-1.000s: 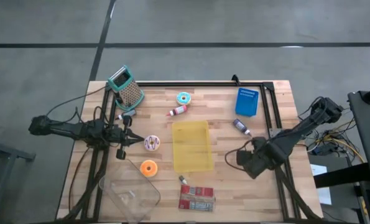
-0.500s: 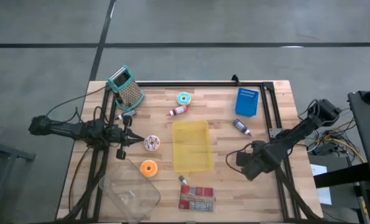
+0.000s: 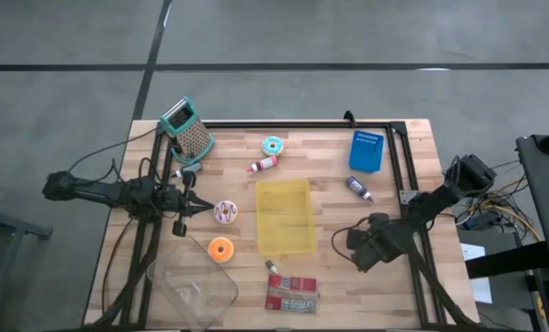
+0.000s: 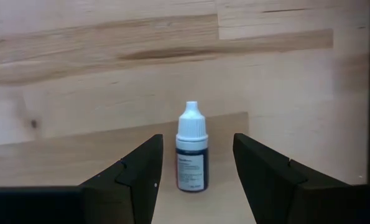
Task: Pick & Place Food Item
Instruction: Put the small red food coloring bottle into the blue bin
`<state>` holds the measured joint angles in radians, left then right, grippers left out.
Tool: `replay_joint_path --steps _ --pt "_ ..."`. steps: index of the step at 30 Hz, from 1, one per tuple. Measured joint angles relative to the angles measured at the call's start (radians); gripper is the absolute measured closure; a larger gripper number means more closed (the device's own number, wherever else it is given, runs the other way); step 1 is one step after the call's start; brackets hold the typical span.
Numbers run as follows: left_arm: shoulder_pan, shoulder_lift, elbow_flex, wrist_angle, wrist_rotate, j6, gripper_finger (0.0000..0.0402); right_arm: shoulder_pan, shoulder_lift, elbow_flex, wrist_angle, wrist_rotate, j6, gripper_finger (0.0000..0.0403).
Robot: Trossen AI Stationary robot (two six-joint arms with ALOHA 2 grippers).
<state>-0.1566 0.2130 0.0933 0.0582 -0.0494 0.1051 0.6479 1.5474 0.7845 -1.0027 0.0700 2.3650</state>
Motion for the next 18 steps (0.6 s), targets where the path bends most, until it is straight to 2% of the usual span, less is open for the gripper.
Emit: replay_joint_path --steps 10,18 --pt "0.0 0.0 0.0 0.0 0.0 0.0 0.0378 0.0 0.057 -0.001 0.039 0.004 -0.001 0.0245" --pt "0.0 0.0 0.0 0.0 0.0 0.0 0.0378 -0.001 0.058 -0.001 0.053 0.007 -0.006 0.029"
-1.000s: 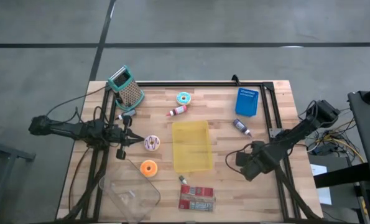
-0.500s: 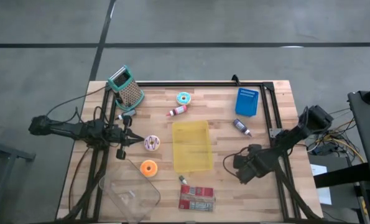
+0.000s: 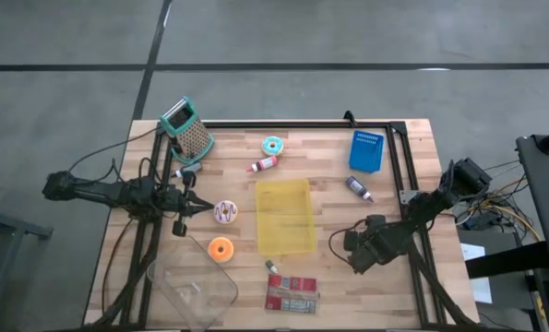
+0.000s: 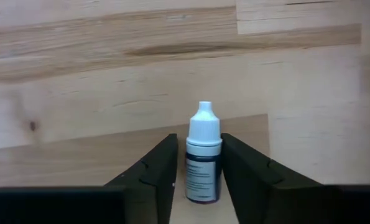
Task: Pick & Place Food Item
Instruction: Put the small red food coloring bottle into the blue bin
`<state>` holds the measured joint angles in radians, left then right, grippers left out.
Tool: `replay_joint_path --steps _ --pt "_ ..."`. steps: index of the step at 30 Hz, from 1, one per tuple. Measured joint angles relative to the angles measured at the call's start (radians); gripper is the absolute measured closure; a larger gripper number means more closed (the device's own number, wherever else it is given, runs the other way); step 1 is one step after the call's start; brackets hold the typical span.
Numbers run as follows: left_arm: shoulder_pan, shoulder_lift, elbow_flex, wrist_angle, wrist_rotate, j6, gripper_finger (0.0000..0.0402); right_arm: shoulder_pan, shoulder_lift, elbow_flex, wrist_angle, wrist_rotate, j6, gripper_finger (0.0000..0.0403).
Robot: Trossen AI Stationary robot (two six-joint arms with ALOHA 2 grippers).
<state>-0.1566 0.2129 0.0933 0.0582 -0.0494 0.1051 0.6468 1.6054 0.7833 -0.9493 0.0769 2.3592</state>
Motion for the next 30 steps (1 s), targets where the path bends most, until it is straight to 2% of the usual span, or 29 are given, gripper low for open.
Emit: replay_joint_path --steps 7,17,24,30 --pt "0.0 0.0 0.0 0.0 0.0 0.0 0.0378 0.0 -0.002 0.0 0.003 0.001 -0.003 0.033" --pt "0.0 0.0 0.0 0.0 0.0 0.0 0.0378 0.002 -0.057 0.006 -0.02 -0.004 -0.003 0.0324" --pt "0.0 0.0 0.0 0.0 0.0 0.0 0.0378 -0.003 -0.172 0.072 -0.225 0.156 -0.023 0.0328" --pt "0.0 0.0 0.0 0.0 0.0 0.0 0.0378 -0.056 -0.318 0.117 -0.407 0.323 -0.038 0.0323"
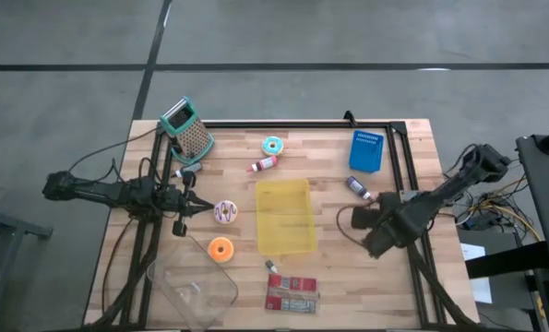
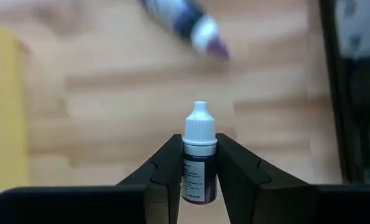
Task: Pick & Place Food Item
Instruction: Put the small red food coloring bottle into the blue bin
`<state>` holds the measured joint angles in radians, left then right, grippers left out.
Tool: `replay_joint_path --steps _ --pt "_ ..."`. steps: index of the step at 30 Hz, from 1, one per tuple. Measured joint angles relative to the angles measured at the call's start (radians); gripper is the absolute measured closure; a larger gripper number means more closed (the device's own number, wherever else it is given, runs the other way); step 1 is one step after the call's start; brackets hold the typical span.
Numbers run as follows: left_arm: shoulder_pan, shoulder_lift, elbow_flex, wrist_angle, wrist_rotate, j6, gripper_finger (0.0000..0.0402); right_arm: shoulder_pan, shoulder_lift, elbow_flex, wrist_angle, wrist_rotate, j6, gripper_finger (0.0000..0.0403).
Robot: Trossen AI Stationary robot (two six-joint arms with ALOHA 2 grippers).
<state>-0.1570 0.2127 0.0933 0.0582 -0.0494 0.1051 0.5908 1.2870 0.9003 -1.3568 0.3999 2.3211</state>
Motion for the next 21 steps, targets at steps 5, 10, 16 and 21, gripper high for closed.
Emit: replay_joint_path --steps 5,10,16,21 --pt "0.0 0.0 0.0 0.0 0.0 0.0 0.0378 -0.098 -0.124 0.012 -0.086 0.138 -0.069 0.0328" --pt "0.0 0.0 0.0 0.0 0.0 0.0 0.0378 -0.261 -0.229 0.011 -0.074 0.267 -0.231 0.0323" --pt "0.0 0.0 0.0 0.0 0.0 0.0 0.0378 -0.523 -0.286 0.011 -0.004 0.285 -0.465 0.0325" --pt "0.0 0.0 0.0 0.0 0.0 0.0 0.0378 -0.784 -0.321 0.01 0.256 0.235 -0.855 0.0326"
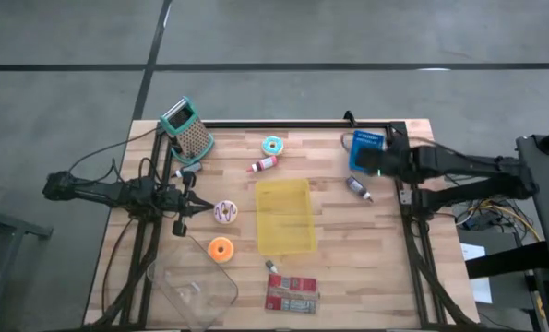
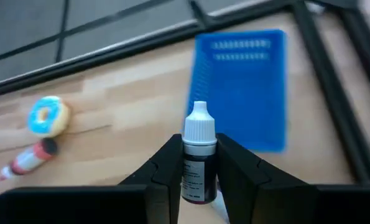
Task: Pick & Place Food Item
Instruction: Put the small red food coloring bottle into the blue bin
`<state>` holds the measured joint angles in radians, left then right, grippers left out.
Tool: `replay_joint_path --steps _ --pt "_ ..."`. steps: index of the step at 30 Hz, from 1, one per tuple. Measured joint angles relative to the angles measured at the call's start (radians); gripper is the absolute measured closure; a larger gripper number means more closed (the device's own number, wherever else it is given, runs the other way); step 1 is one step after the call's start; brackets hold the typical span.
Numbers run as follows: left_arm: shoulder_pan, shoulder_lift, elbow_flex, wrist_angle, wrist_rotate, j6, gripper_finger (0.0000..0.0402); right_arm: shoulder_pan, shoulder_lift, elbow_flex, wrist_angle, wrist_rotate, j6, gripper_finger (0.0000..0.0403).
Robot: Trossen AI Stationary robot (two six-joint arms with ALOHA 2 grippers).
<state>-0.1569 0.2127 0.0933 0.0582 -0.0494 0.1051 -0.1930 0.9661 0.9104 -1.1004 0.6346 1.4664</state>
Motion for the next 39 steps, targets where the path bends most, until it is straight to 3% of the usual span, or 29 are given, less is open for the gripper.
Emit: replay_joint_path --steps 5,13,27,33,39 --pt "0.0 0.0 0.0 0.0 0.0 0.0 0.0378 -0.244 0.021 0.0 0.202 -0.185 -0.283 0.0325" --pt "0.0 0.0 0.0 0.0 0.0 0.0 0.0378 -0.454 0.176 -0.002 0.215 -0.351 -0.39 0.0323" --pt "0.0 0.0 0.0 0.0 0.0 0.0 0.0378 -0.484 0.451 -0.019 0.162 -0.378 -0.366 0.0325" --pt "0.0 0.0 0.0 0.0 0.0 0.0 0.0378 -0.508 0.499 -0.063 0.189 -0.386 -0.379 0.0326" --pt "0.0 0.0 0.0 0.0 0.0 0.0 0.0378 -0.506 0.533 -0.082 0.248 -0.408 -0.428 0.0301"
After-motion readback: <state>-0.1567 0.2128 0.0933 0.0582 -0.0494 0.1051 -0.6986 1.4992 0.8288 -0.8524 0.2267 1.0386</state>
